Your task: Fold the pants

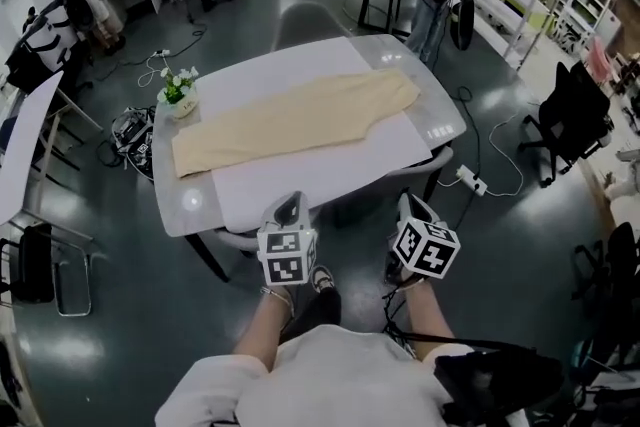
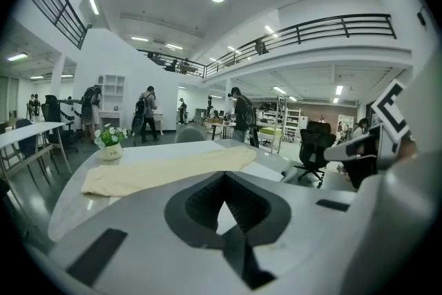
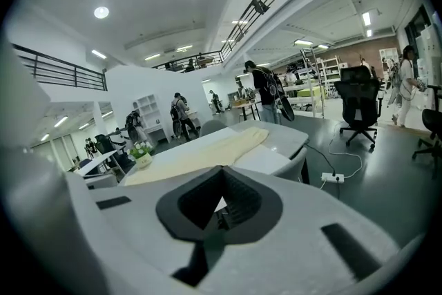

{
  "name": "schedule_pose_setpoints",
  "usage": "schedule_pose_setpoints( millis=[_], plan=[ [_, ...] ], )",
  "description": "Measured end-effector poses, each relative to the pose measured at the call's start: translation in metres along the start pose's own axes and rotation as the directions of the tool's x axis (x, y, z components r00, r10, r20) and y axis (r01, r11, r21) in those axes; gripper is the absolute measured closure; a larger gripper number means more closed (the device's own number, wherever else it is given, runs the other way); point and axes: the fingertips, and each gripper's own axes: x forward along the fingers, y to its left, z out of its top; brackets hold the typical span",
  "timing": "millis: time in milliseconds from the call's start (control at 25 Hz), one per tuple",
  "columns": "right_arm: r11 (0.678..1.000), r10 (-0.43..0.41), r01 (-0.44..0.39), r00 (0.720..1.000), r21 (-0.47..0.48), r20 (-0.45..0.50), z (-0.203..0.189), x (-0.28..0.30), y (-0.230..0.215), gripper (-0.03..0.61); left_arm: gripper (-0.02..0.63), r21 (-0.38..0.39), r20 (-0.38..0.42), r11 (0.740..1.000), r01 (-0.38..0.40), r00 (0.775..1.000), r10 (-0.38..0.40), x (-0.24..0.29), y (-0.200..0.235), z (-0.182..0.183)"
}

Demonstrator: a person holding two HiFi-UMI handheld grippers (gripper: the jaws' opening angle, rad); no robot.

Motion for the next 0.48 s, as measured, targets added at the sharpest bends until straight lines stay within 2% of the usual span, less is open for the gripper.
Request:
schedule_pose_setpoints(
  millis=[240, 480],
  plan=[
    [0.999, -0.006, 0.006, 1.0, -0.039, 0.008, 0.06, 0.075, -0.014, 0.586, 0.612, -0.029, 0.037, 0.999, 0.021, 0.999, -0.02, 0.089, 0.008, 0.048],
    [0.997, -0.011, 0.012, 1.0, -0.077, 0.004, 0.112, 0.152, -0.024, 0.586, 0.612, -0.069, 0.052, 0.998, 0.003, 0.999, 0.0, 0.173, 0.035, 0.087]
  ],
)
